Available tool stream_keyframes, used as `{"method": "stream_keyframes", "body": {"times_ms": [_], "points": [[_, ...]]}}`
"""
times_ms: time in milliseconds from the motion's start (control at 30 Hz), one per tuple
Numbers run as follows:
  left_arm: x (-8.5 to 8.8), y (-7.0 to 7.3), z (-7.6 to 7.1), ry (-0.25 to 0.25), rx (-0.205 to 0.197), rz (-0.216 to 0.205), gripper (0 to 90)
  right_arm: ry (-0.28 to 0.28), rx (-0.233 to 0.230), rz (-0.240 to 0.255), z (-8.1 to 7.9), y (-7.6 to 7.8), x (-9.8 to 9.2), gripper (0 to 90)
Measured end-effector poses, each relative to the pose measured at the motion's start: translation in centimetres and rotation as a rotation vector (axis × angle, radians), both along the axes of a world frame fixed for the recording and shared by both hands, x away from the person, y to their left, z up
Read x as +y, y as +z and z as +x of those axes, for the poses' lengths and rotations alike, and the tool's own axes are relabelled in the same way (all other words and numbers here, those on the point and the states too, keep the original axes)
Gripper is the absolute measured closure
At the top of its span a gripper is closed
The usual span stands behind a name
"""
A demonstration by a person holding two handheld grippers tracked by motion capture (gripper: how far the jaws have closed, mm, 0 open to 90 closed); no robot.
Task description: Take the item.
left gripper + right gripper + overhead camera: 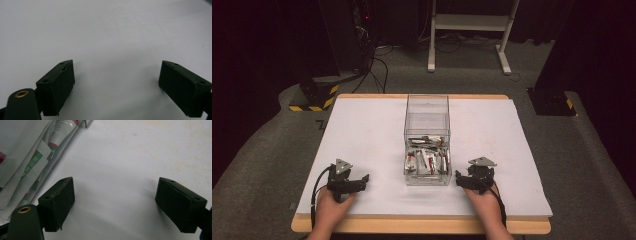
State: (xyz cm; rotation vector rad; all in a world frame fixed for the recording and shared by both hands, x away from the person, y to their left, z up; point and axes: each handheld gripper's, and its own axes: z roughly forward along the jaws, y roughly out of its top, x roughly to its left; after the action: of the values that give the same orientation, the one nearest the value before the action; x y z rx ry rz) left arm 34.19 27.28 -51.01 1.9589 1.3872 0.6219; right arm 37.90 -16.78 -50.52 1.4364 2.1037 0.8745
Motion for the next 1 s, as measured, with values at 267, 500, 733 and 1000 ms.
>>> {"method": "stream_keyframes", "body": {"times_ms": [267, 500, 733, 1000], "points": [[-0.01, -0.01, 0.00, 0.001, -0.001, -0.001, 13.6, 0.011, 0.003, 0.021, -0.01, 0.02, -0.17, 14.4], [-0.01, -0.01, 0.00, 0.001, -0.001, 0.000, 13.6, 0.014, 0.004, 0.042, 0.03, 0.04, -0.41, 14.2], [0.01, 0.01, 0.01, 0.000, -0.001, 0.002, 13.6, 0.025, -0.019, 0.033, -0.40, 0.23, -0.37, 14.1], [0.01, 0.01, 0.01, 0.000, -0.001, 0.002, 13.6, 0.039, -0.054, 0.033, -0.61, 0.71, -0.69, 12.3]]}}
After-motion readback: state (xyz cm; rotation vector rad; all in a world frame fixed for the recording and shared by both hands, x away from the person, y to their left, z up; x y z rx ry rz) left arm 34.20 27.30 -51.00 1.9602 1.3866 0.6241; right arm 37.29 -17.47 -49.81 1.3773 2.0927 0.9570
